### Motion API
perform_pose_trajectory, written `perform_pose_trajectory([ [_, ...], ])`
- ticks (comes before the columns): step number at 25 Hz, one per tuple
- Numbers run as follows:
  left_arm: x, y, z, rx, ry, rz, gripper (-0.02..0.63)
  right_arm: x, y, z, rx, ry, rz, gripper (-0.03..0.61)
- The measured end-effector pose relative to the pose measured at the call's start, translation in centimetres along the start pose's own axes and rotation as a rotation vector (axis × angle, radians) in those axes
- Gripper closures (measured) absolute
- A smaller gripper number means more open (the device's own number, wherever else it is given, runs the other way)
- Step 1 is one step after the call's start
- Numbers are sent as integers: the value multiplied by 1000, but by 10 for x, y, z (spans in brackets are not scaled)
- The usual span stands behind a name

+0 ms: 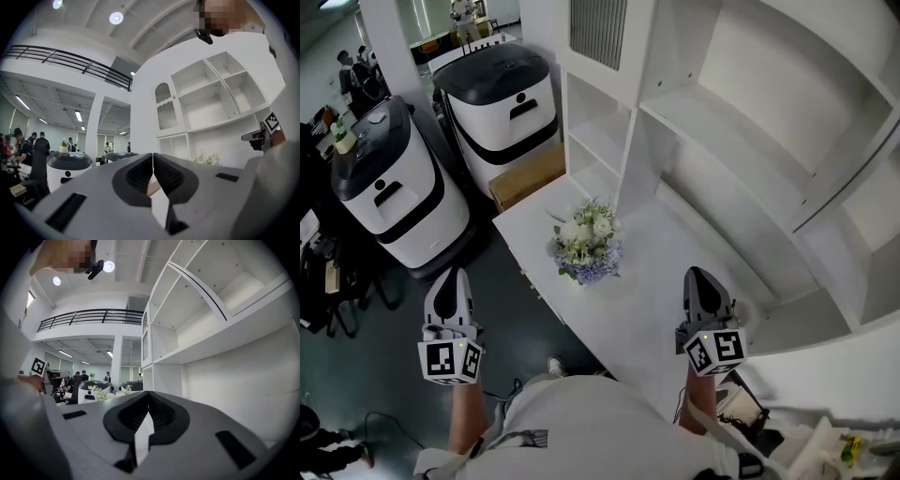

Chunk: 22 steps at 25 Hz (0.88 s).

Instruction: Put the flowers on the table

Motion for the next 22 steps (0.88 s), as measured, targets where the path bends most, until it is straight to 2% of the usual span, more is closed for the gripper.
perform_pose_trajectory([
  [17, -4, 10, -10, 41, 11, -11, 598, -11, 9, -18, -13, -9, -16, 568],
  [22, -7, 16, -2, 66, 44, -22, 598, -11, 9, -23, 10, -23, -27, 568],
])
Point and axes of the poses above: the fingertips, and each gripper's own axes: x backward along the fingers, z to its right, y out of its underside, the point moved 7 cm from there along x, backward along the fingers, and after that the axes turned 15 degrees about z, right-handed, at the moved point
